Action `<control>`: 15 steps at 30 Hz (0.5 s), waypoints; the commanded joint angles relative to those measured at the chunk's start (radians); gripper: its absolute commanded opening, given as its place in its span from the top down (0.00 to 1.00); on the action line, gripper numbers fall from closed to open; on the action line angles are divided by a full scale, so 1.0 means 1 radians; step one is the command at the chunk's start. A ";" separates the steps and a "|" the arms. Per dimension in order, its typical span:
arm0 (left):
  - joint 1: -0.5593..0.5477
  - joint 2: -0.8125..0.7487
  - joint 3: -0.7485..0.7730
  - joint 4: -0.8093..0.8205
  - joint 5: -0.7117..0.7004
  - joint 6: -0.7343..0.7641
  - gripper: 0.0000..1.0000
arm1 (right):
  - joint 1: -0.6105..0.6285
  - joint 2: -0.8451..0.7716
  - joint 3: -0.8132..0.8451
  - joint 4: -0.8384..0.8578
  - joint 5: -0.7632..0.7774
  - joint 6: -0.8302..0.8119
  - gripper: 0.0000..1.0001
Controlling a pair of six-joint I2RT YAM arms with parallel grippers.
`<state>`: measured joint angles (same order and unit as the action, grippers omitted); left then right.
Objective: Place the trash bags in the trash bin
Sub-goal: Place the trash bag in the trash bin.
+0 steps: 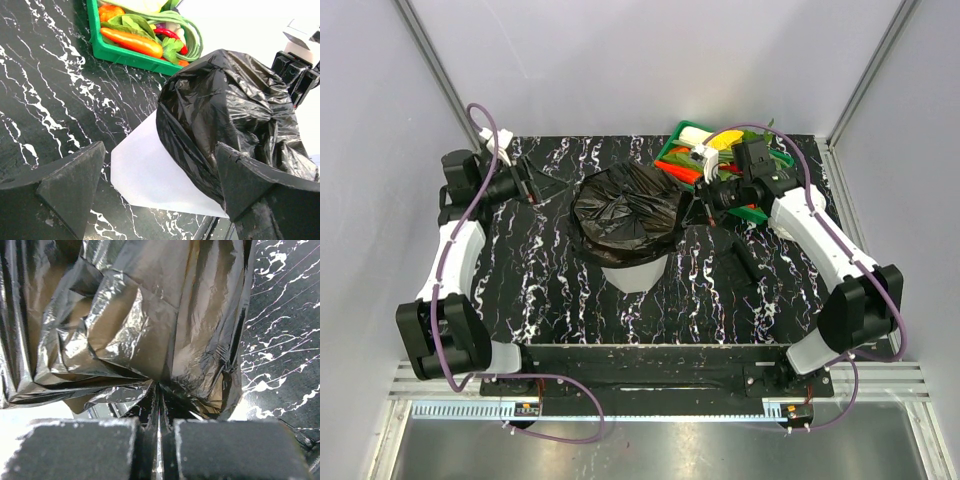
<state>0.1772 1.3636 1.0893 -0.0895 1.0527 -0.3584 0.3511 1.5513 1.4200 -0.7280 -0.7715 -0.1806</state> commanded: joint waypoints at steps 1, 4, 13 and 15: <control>0.010 -0.011 0.004 0.160 0.085 -0.076 0.03 | -0.003 0.018 0.068 -0.060 -0.017 -0.043 0.99; 0.007 -0.030 0.014 0.171 0.098 -0.086 0.03 | -0.003 0.029 0.083 -0.070 -0.018 -0.045 0.99; -0.077 -0.040 0.150 -0.110 0.015 0.140 0.13 | -0.001 0.020 0.085 -0.071 -0.028 -0.046 0.99; -0.094 -0.031 0.168 -0.125 0.018 0.145 0.16 | -0.003 0.016 0.079 -0.065 -0.031 -0.046 0.99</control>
<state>0.1093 1.3556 1.1885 -0.1577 1.0817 -0.2901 0.3511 1.5818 1.4662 -0.7967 -0.7738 -0.2108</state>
